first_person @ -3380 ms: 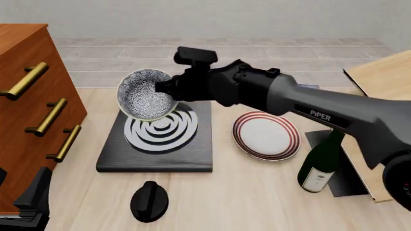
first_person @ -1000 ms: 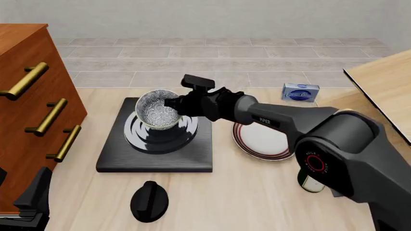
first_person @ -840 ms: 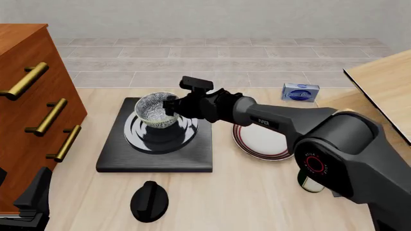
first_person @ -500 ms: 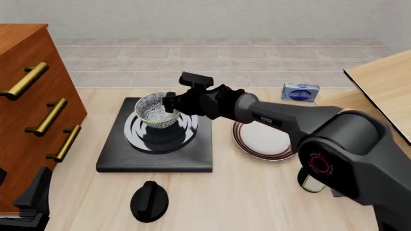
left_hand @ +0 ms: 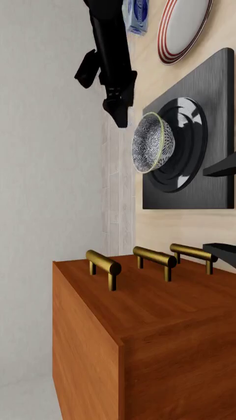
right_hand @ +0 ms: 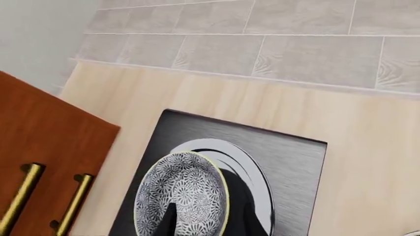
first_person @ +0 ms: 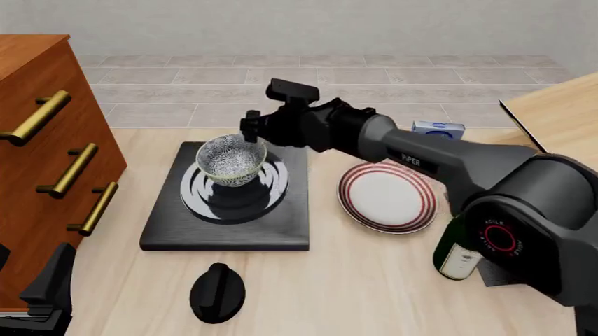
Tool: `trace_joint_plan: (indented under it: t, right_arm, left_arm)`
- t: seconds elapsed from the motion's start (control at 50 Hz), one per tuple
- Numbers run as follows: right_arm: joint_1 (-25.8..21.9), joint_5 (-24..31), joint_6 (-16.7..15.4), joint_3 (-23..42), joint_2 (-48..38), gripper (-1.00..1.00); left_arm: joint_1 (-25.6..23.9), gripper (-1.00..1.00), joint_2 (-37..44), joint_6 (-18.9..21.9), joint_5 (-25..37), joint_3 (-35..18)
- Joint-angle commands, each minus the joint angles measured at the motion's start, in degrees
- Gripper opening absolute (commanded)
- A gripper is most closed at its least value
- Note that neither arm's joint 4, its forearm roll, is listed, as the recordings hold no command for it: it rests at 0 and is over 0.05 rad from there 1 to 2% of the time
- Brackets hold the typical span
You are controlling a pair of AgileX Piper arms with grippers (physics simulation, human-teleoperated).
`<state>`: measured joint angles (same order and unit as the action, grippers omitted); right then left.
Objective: Put the bowl on the stove.
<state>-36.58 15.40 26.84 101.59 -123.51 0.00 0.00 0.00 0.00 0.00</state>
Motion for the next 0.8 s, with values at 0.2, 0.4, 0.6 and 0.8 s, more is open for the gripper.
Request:
trace_joint_plan:
  t: [0.2,0.4,0.6,0.8]
  right_arm:
    - [-0.32,1.05,-2.39,-3.43,8.46,1.0]
    - [-1.38,-2.46,-2.9,-11.07,16.31,1.0]
    - [-3.0,-5.07,-3.68,-18.35,24.04,1.0]
    - [-4.62,-6.51,-4.99,-23.16,30.51,1.0]
  left_arm:
    - [0.0,1.0,0.0,0.0,0.0,0.0]
    - [0.0,1.0,0.0,0.0,0.0,0.0]
    - [0.0,1.0,0.0,0.0,0.0,0.0]
    - [0.0,1.0,0.0,0.0,0.0,0.0]
